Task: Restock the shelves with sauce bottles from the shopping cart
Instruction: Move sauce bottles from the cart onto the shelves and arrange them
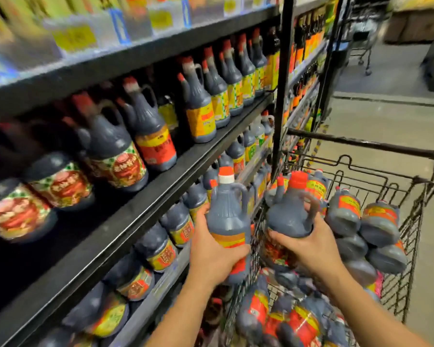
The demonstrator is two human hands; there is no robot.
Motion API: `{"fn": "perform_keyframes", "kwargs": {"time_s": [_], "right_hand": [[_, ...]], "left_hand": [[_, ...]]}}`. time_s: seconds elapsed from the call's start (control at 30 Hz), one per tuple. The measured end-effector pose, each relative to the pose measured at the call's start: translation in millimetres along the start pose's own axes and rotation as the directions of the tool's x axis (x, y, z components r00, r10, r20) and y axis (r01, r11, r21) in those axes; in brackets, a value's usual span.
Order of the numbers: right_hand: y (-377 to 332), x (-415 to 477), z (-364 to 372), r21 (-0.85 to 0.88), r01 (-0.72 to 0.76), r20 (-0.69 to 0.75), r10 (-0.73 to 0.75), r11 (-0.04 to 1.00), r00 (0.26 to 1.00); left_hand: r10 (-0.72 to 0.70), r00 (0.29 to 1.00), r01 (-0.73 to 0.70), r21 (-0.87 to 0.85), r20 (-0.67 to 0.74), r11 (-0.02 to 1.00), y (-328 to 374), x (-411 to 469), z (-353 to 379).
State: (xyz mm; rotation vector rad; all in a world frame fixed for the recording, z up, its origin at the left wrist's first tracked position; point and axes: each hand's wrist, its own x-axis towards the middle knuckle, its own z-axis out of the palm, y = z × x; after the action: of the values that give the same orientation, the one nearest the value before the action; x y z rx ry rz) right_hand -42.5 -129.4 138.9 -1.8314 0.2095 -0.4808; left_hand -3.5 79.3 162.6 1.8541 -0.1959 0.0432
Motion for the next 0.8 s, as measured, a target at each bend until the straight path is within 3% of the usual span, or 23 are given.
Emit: {"fn": "perform_keyframes", "kwargs": {"time_s": [0.2, 0.4, 0.8], "right_hand": [[-101, -11, 58, 0.068, 0.217, 0.039, -0.22, 0.974, 0.975], [-169, -38, 125, 0.149, 0.274, 0.133, -0.294, 0.95, 0.946], [-228, -51, 235, 0.203, 0.391, 0.302, -0.437, 0.898, 0.847]], "left_hand": [[0.124, 0.978, -0.127, -0.011, -0.167, 0.992, 46, -27, -95], [0.171, 0.937, -0.165, 0.047, -0.304, 0.985, 63, -60, -185], [0.048, 0.841, 0.0, 0.089, -0.539, 0.996, 35, -71, -274]]}}
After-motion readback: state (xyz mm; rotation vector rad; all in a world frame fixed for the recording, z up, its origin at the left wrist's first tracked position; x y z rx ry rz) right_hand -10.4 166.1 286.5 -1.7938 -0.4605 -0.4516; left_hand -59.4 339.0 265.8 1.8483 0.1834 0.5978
